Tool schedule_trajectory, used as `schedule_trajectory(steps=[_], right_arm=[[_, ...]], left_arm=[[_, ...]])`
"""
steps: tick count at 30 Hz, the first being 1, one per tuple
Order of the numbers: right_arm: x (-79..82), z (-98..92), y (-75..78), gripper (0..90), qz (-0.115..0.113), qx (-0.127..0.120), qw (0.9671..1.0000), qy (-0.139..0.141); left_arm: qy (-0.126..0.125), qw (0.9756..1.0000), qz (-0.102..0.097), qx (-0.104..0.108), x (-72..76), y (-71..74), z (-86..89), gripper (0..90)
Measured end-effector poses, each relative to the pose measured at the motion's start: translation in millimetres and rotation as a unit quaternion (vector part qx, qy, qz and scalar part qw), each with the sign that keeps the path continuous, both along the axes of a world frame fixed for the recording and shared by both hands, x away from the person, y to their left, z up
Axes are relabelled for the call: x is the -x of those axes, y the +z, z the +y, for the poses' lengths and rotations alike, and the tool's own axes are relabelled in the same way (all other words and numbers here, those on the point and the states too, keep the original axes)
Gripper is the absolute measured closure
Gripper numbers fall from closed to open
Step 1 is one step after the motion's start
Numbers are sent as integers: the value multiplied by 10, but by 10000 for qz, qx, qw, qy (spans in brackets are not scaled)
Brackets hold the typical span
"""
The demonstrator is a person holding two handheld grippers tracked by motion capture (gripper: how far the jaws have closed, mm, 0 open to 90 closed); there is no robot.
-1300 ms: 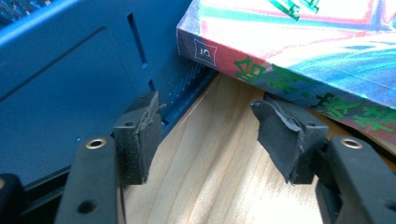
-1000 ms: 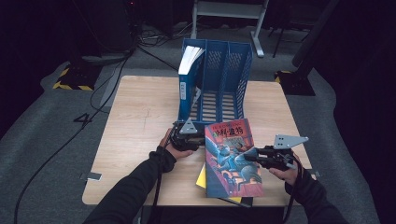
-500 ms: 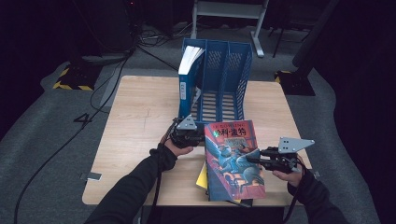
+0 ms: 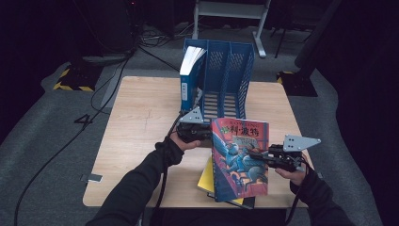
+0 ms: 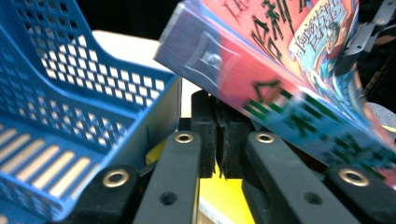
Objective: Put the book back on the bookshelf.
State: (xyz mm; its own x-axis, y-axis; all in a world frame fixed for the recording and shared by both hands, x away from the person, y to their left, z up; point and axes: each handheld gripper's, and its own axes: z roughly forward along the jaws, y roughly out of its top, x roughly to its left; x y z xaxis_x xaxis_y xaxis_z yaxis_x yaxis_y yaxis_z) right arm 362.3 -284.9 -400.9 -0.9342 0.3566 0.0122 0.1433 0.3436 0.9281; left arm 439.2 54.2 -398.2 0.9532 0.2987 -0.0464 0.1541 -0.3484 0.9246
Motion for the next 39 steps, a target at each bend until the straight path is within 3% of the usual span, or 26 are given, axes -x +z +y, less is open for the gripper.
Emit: schedule_trajectory(steps=[6, 10, 16, 23, 26, 31, 39], right_arm=[[-21, 36, 88, 840, -232, -190, 9995, -100], [-17, 36, 128, 857, -379, -334, 9982, -332], [-25, 33, 175, 859, -518, -443, 9966, -471], [-57, 175, 185, 859, -985, -571, 9896, -880], [-51, 235, 165, 859, -1195, -518, 9867, -970], [1, 253, 155, 860, -1287, -474, 9866, -881], [107, 238, 152, 860, -1340, -406, 9875, -724]], left_arm=[[-110, 9996, -112, 245, -67, 271, -23, 898], [-139, 9993, -280, 218, -70, 439, -44, 899], [-180, 9986, -466, 186, -100, 648, -82, 900], [-190, 9971, -677, 293, -148, 896, -74, 900], [-209, 9961, -824, 250, -94, 931, -39, 900], [-283, 9949, -878, 397, 13, 905, 6, 900], [-183, 9935, -1014, 476, 186, 878, 43, 859]])
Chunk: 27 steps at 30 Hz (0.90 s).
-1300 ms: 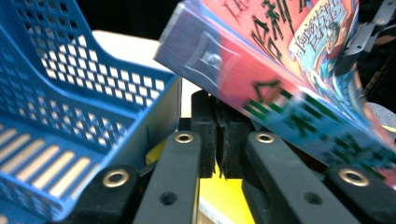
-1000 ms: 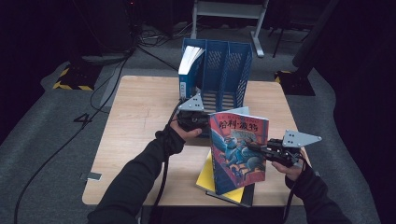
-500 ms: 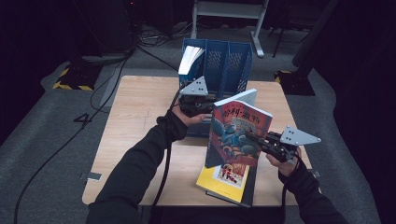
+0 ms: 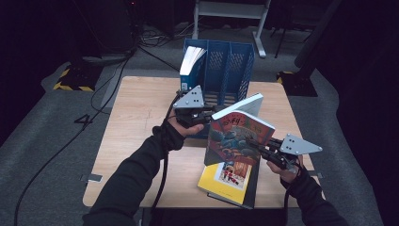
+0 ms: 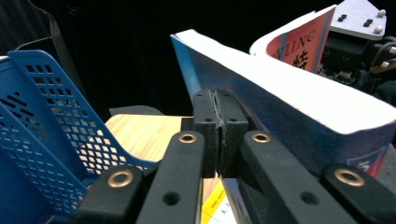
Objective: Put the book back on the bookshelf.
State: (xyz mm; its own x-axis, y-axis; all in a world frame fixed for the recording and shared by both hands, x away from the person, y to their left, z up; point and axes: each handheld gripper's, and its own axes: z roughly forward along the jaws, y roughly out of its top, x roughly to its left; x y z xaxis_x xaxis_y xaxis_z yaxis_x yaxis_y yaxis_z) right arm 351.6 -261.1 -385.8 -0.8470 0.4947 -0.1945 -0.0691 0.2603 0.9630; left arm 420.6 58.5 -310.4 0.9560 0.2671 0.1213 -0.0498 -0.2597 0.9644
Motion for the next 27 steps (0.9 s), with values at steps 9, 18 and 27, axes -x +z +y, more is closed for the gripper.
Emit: schedule_trajectory(steps=[9, 18, 27], right_arm=[[97, -56, 6, 858, 6, 91, 9999, 146], [139, -68, 9, 858, -26, 185, 9995, 259], [172, -75, 11, 858, -62, 266, 9991, 329]], left_arm=[[248, 9997, 17, 88, 139, -131, 54, 779], [618, 9981, 19, -47, 249, -296, 142, 641], [866, 9953, 348, -264, 356, -570, 344, 498]])
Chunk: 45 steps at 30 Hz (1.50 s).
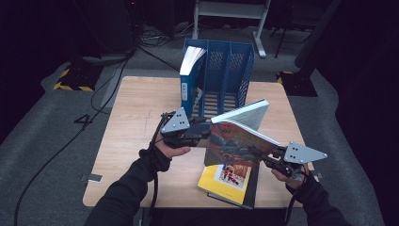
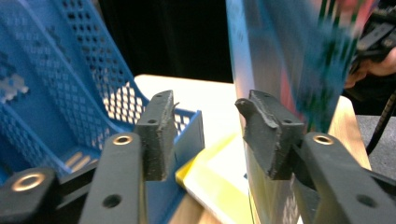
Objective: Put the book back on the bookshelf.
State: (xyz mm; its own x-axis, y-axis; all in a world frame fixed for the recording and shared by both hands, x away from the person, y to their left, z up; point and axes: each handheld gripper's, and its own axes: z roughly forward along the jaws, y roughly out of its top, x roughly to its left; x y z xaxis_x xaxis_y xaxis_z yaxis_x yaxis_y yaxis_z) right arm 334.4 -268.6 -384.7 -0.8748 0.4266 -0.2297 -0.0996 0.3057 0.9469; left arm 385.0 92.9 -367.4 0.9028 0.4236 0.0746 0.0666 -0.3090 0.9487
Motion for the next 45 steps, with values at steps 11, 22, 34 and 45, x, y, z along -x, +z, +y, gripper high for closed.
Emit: schedule_trajectory(steps=[11, 22, 34, 45], right_arm=[[36, 4, -13, 857, -41, -6, 10000, -43], [64, 6, -15, 851, -67, 27, 10000, -5], [94, -134, -44, 803, 61, 22, 9999, -110], [54, -329, -73, 714, -114, 253, 9970, -722]], left_arm=[[-40, 9988, 250, -417, 153, -297, 74, 484], [-363, 9931, 495, -1001, 242, -558, -134, 392], [-632, 9973, 276, -253, 148, -473, -440, 447], [-701, 9975, -128, 31, 92, -238, -574, 611]])
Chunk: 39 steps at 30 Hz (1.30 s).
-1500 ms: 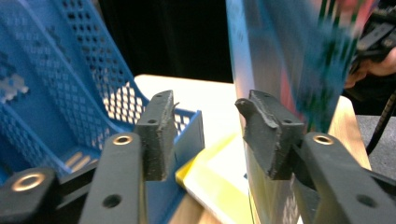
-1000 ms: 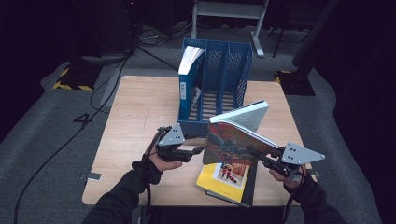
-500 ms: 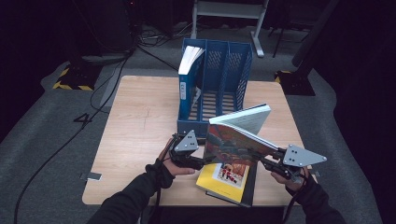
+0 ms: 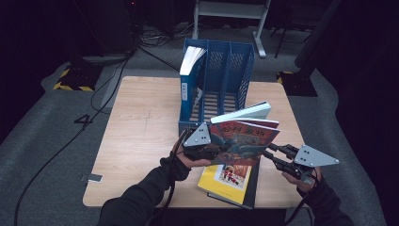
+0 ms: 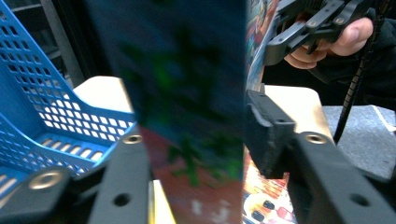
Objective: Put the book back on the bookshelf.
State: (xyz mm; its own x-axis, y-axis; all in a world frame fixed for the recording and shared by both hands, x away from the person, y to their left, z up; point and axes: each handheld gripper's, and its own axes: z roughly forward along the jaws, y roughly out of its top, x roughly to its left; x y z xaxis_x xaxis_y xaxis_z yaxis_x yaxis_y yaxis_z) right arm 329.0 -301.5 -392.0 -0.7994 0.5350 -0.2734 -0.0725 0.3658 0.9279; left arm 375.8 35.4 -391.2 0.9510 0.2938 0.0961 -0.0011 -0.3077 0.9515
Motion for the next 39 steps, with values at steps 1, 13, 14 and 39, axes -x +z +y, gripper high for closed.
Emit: schedule_trajectory(steps=[1, 13, 14, 39], right_arm=[[-20, -4, -9, 708, 9, 15, 10000, -87], [-253, 35, -96, 423, 346, -276, 9976, -535], [-272, 37, -100, 411, 407, -316, 9976, -469], [-290, 184, -125, 493, 527, -75, 9985, -113]], left_arm=[[-38, 10000, -4, -1, -2, 3, 0, 639], [-375, 9993, -47, -77, 13, 24, -20, 737], [-421, 9991, -11, -55, 0, 22, -15, 737], [-329, 9985, -78, 429, 43, 248, -85, 681]])
